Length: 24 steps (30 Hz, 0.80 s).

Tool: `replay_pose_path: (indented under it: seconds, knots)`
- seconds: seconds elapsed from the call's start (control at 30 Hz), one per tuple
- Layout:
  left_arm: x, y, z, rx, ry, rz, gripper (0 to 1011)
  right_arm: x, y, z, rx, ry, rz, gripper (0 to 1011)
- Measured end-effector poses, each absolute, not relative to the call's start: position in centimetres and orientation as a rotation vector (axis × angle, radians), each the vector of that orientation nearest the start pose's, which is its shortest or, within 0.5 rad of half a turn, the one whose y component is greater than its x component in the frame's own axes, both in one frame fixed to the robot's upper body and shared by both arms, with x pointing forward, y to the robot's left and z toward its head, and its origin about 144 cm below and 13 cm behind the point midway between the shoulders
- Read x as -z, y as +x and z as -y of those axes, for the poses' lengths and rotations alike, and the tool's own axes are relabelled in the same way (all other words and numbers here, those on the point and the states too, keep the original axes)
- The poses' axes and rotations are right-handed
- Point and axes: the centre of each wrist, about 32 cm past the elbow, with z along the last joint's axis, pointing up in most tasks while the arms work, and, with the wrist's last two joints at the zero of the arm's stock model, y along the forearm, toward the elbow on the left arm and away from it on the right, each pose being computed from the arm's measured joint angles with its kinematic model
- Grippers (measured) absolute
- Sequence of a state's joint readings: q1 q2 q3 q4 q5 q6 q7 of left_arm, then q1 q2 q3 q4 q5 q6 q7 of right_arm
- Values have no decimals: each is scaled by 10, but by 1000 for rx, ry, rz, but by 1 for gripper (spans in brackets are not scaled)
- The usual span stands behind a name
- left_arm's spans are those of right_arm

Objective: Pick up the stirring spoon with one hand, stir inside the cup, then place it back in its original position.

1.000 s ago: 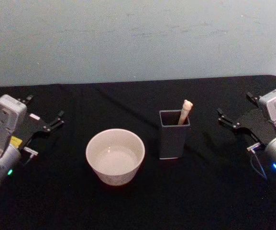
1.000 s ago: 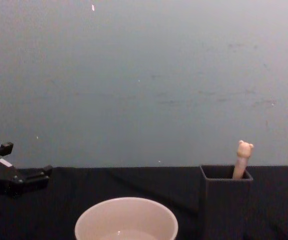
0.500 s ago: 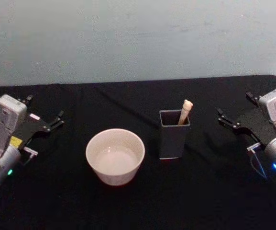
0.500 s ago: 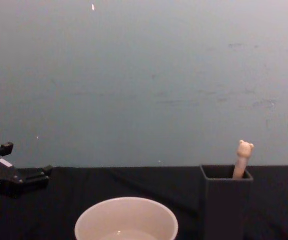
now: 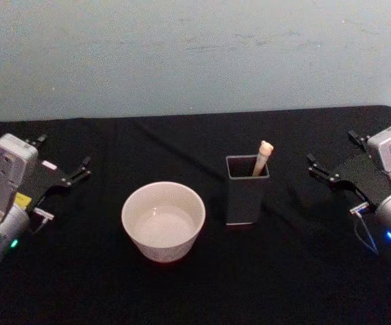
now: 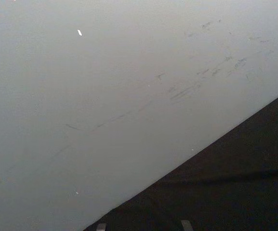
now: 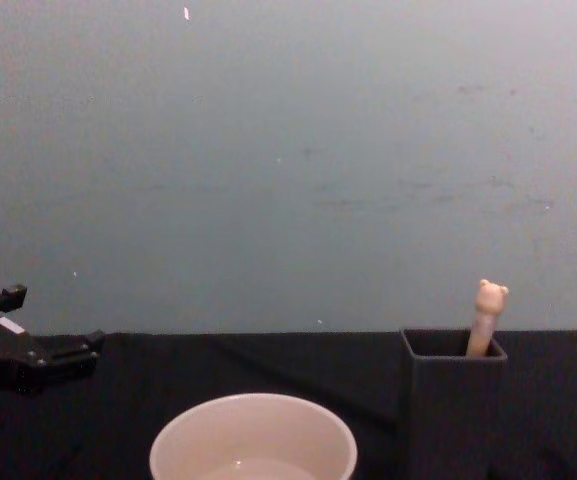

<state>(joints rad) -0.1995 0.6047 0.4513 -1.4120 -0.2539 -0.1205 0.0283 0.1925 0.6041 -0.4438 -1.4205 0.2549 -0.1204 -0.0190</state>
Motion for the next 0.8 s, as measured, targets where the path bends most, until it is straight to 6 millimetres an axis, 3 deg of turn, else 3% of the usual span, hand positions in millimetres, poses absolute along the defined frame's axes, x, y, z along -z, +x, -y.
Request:
replay_pose_path:
  seconds: [0.47,0.8]
  knots:
    - [-1140,489,-310,-1248,304,285,1001,-1167,471,311,1098,-153,45,1002]
    - [-1140,489,-310,-1248,304,285,1001,-1175,465,303,953,-98,-87,1002]
